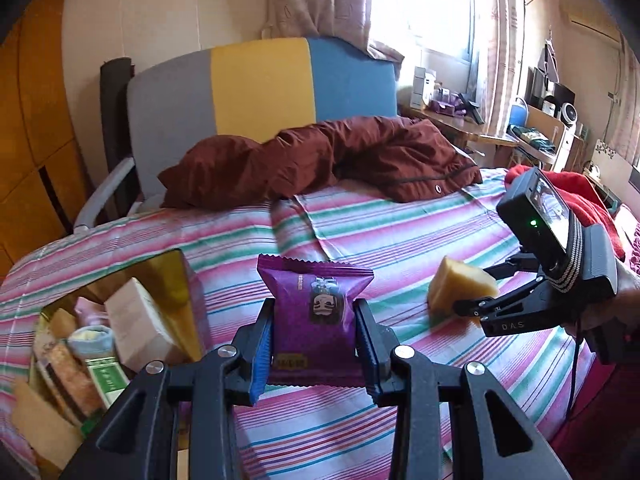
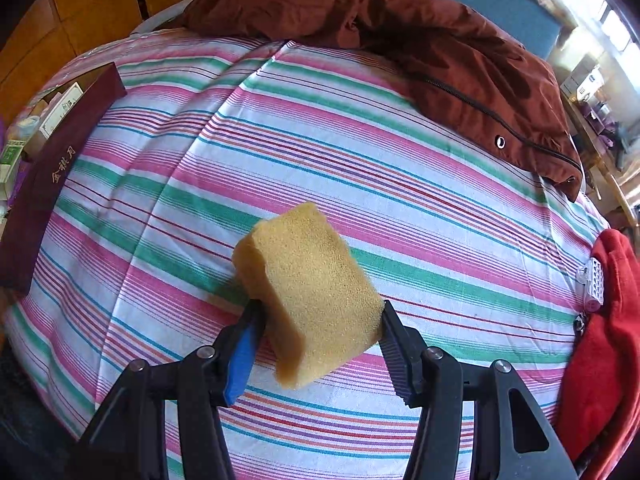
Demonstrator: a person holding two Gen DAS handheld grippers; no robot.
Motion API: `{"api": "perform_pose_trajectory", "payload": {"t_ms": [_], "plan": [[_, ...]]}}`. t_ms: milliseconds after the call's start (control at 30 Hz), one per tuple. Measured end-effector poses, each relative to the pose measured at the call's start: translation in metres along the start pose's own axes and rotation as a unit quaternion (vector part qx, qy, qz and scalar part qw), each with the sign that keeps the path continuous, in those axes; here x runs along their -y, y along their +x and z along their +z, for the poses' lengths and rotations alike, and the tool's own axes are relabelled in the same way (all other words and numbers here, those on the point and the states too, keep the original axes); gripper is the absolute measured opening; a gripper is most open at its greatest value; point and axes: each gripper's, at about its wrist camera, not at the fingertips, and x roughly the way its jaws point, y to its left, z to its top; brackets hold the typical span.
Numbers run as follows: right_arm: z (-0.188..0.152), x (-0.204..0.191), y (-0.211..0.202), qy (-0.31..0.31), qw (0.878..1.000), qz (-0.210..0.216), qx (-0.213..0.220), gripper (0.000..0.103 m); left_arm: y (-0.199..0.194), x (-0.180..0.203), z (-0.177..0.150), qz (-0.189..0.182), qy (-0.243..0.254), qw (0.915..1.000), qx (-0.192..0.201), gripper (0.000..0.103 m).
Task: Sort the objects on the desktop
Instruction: 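Carry purple packet and yellow sponge over the gold tray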
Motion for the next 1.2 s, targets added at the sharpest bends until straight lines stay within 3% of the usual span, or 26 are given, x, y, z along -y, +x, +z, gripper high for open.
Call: {"api": "perform_pose_trajectory", "payload": {"t_ms": [233, 467, 833, 933, 1067, 1200], "plan": [[0.009, -0.019, -0.023, 0.02, 0.999, 0.022, 0.021, 0.057, -0.018, -0.026, -0.002, 0.013, -0.02, 0.9997, 0.011, 0.037], [0.023, -0.073, -0.061, 0.018, 0.997, 0.051, 0.059, 0.057, -0.037, -0.069, -0.012, 0.024, -0.067, 0.9974, 0.015, 0.037], [0.07, -0.187, -0.083, -0.012, 0.985, 0.132, 0.111, 0.057, -0.065, -0.179, -0.046, 0.094, -0.172, 0.9805, 0.012, 0.037], [0.09, -0.212, -0.079, -0.006, 0.985, 0.126, 0.12, 0.057, -0.059, -0.192, -0.056, 0.103, -0.181, 0.9781, 0.0, 0.037], [0.116, -0.228, -0.064, 0.012, 0.988, 0.076, 0.134, 0.057, -0.044, -0.194, -0.06, 0.109, -0.17, 0.9794, -0.012, 0.037], [0.132, -0.263, -0.033, -0.022, 0.993, 0.044, 0.107, 0.057, -0.011, -0.192, -0.069, 0.108, -0.165, 0.9791, -0.052, 0.037]]}}
